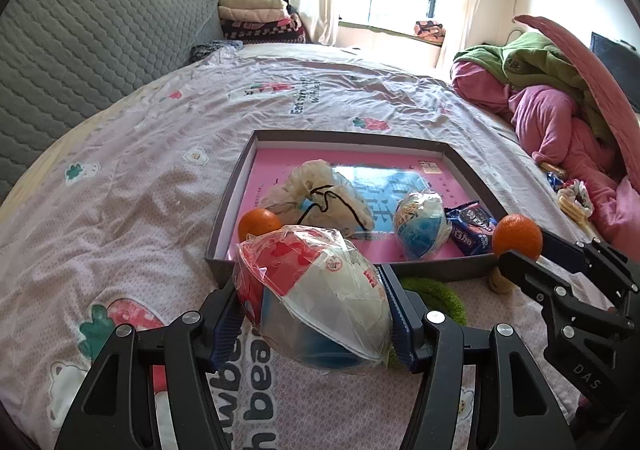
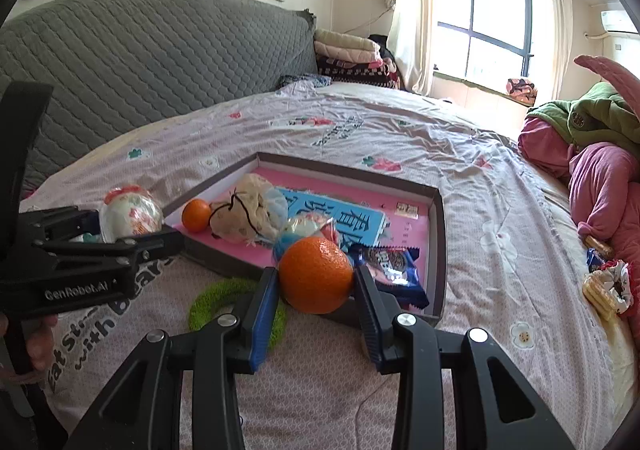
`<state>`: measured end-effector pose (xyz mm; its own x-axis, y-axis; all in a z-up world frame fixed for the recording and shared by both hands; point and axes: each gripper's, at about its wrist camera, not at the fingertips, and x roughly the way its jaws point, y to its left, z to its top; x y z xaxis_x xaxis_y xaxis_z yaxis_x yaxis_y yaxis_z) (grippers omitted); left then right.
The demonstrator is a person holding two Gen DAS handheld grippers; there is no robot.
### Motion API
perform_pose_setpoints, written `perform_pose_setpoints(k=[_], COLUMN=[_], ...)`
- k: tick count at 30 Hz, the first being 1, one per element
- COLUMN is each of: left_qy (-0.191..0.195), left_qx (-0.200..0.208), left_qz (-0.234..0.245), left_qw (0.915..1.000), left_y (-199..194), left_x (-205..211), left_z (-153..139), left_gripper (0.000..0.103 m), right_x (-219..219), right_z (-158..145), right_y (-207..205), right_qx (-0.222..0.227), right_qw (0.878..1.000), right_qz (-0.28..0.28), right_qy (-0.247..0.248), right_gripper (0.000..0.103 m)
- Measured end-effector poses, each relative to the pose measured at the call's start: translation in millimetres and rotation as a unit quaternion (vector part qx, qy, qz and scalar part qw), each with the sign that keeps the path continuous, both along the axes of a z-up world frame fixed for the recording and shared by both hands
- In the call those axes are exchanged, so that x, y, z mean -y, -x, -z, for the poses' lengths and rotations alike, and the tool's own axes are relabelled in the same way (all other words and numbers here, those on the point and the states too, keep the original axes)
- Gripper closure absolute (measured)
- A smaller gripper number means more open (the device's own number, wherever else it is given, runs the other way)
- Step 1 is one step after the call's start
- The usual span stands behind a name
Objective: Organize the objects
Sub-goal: 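Carry the large egg toy and the orange over the tray with both grippers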
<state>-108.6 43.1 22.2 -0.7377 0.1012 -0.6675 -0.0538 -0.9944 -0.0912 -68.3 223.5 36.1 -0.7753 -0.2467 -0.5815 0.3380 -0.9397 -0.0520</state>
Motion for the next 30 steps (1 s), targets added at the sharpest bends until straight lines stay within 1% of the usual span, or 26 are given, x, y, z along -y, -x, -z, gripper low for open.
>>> perform_pose_setpoints(k=[4,14,20,30], left_qy=[-0.001,-0.001,0.000,0.000], left_qx=[-0.001,-0.001,0.001,-0.010], left_qz=[0.004,0.002,0.001,-0.002], left_qw=[1.0000,1.0000,1.0000,1.0000], left_y=[2.3,5.3,6.0,6.4], left_x=[-4.2,-5.8,-5.3,-1.4], left_z=[0.3,0.9,1.9,-3.7], left_gripper=[0.039,0.039,0.039,0.039], right_x=[-1.7,-13.1,-19.1,-25.1], right_z=[-4.2,-7.6,-11.1,-17.4], right_y=[0.9,9.5,11.3,12.0], right_qx=[-0.011,-0.012,-0.013,-0.023], right_qw=[1.000,0.999,0.999,0.999], right_qz=[0.009,0.028,0.031,0.037], right_qy=[-0.002,0.012,0.018,0.022], right_gripper=[0.064,0.064,0.064,0.064])
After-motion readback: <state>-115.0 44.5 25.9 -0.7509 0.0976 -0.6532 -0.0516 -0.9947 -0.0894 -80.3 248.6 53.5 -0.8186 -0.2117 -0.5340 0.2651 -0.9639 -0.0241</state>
